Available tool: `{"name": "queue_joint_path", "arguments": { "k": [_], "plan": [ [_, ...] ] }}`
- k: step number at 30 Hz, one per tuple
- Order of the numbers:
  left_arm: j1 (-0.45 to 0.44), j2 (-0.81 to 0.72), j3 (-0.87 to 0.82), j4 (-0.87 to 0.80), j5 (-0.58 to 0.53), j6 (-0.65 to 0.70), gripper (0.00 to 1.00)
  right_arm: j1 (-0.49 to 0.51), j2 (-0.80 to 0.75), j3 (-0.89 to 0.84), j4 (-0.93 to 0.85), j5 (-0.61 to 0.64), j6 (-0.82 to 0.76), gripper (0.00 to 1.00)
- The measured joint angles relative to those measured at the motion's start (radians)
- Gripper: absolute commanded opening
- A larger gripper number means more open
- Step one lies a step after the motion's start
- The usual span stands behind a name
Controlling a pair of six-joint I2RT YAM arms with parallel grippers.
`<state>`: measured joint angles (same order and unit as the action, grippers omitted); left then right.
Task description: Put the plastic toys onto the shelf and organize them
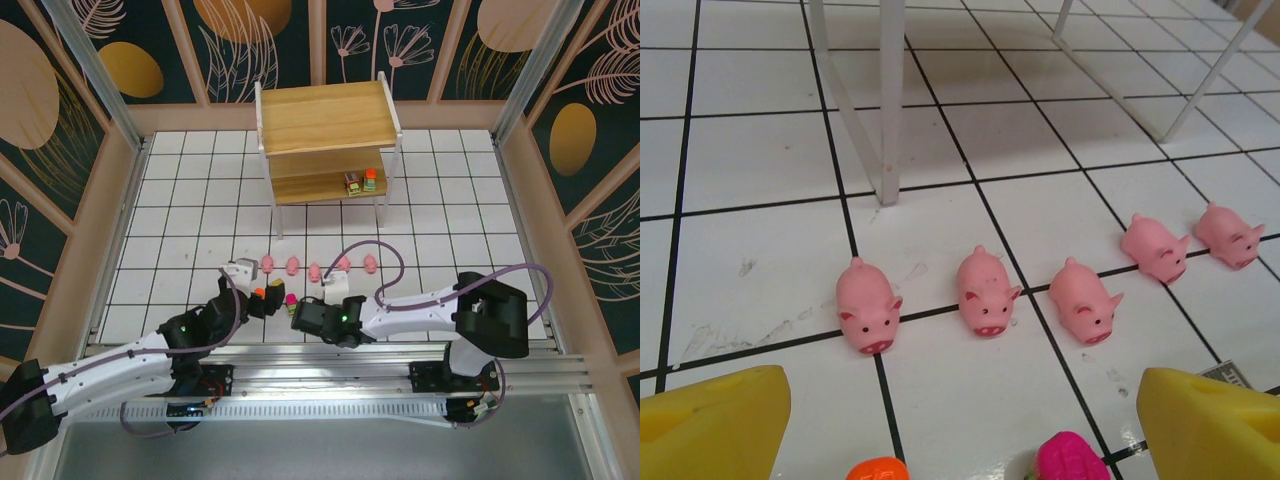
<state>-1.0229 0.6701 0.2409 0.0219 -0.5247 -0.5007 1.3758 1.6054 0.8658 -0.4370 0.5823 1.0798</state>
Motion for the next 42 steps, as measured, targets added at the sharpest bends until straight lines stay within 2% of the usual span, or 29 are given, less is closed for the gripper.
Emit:
{"name": "queue_joint_path", "arguments": {
  "k": [25,42],
  "plan": [
    [0.0,0.016,0.0,0.0,0.004,0.0,0.9,-0.035,0.071,0.011,0.071,-0.035,-0.008,0.48],
    [0.0,0.012,0.0,0.0,0.004,0.0,0.89,-0.048,0.101,0.01,0.093,-0.047,-0.008,0.42]
  ]
}}
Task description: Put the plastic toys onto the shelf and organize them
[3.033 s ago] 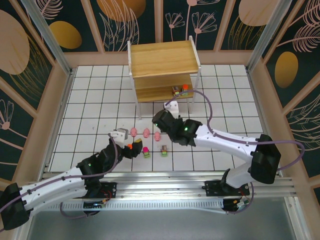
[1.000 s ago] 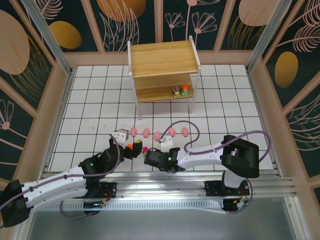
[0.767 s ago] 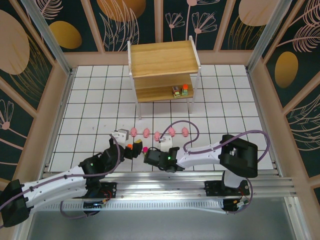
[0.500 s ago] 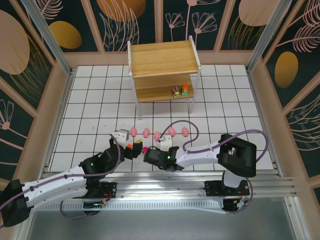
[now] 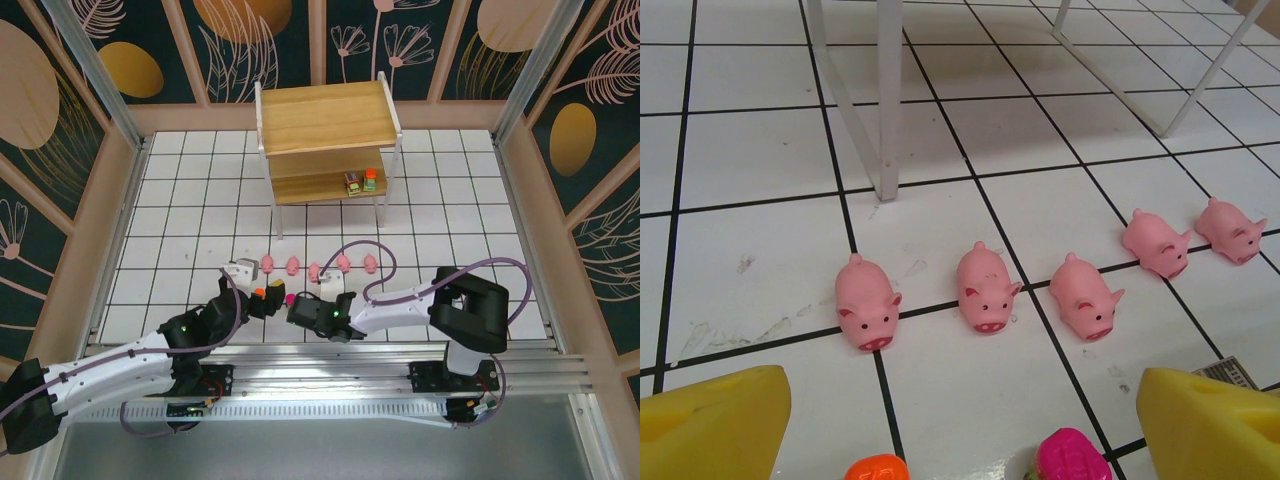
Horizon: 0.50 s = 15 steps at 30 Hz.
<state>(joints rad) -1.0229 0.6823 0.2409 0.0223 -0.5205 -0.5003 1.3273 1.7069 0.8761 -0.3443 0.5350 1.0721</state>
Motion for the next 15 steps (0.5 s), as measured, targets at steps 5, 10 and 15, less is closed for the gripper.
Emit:
{"name": "queue_joint_path", "arguments": {
  "k": [5,10,15],
  "plan": [
    [0.0,-0.001,0.0,0.0,0.0,0.0,0.89,0.0,0.006,-0.001,0.006,-0.007,0.0,0.41],
    [0.0,-0.001,0.0,0.0,0.0,0.0,0.89,-0.003,0.01,-0.003,0.006,-0.01,0.001,0.4],
    [0.0,-0.001,0.0,0.0,0.0,0.0,0.89,-0.008,0.011,-0.008,0.008,-0.011,0.002,0.39]
  ]
}}
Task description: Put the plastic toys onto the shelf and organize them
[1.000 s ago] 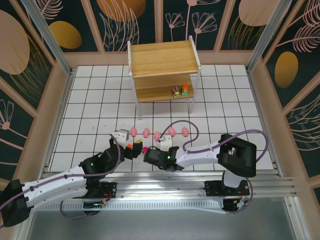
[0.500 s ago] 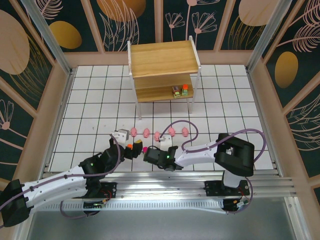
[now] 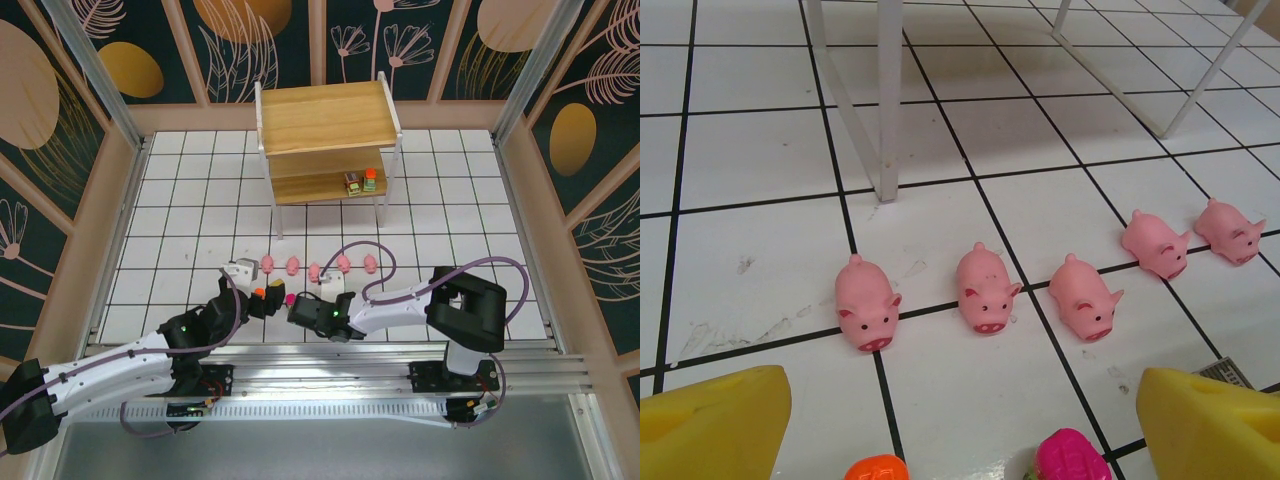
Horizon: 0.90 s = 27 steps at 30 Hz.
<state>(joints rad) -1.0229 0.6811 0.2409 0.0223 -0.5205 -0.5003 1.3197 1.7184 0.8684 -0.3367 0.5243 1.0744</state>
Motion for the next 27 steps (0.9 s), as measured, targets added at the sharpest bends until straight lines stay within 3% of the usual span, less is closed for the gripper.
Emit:
{"name": "queue_joint_path", "arguments": {
  "k": [27],
  "plan": [
    [0.0,0.005,0.0,0.002,0.016,0.002,0.89,-0.004,-0.001,0.0,-0.004,0.012,-0.003,0.23]
  ]
}}
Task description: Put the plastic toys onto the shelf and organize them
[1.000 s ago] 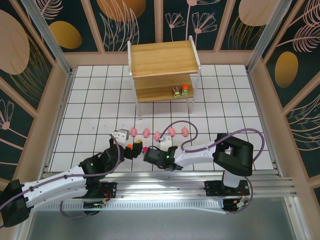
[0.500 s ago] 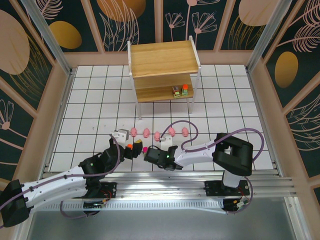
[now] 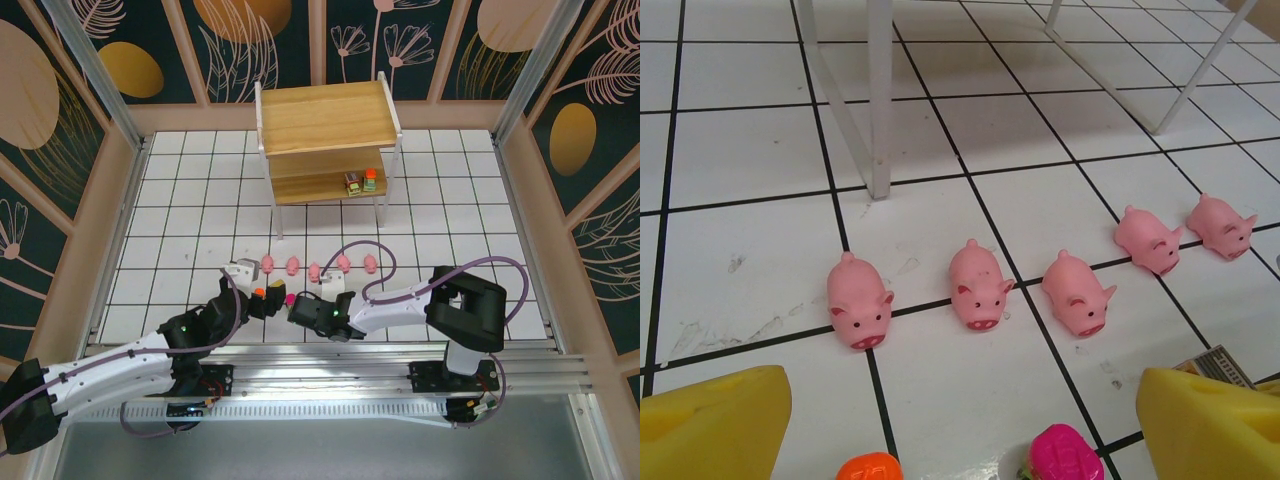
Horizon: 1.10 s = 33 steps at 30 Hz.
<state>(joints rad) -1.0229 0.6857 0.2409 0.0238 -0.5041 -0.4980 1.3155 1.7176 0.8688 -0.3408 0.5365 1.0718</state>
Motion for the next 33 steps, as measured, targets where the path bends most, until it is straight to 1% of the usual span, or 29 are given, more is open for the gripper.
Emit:
{"name": "queue_joint_path", "arguments": {
  "k": [7,13,18,25,33],
  "plan": [
    [-0.003,0.018,0.0,0.003,0.024,0.009,0.89,-0.006,-0.061,0.0,-0.042,0.029,-0.019,0.21],
    [-0.008,0.018,0.0,0.016,0.038,0.023,0.89,-0.029,-0.143,0.001,-0.08,0.064,-0.042,0.21],
    [-0.014,0.017,0.0,0.033,0.063,0.032,0.89,-0.056,-0.182,0.011,-0.113,0.087,-0.074,0.21],
    [-0.017,-0.01,0.0,0.04,0.105,0.05,0.89,-0.125,-0.238,0.04,-0.139,0.117,-0.153,0.21],
    [-0.017,-0.041,-0.008,0.049,0.127,0.057,0.89,-0.204,-0.259,0.116,-0.137,0.13,-0.281,0.21]
  ]
}}
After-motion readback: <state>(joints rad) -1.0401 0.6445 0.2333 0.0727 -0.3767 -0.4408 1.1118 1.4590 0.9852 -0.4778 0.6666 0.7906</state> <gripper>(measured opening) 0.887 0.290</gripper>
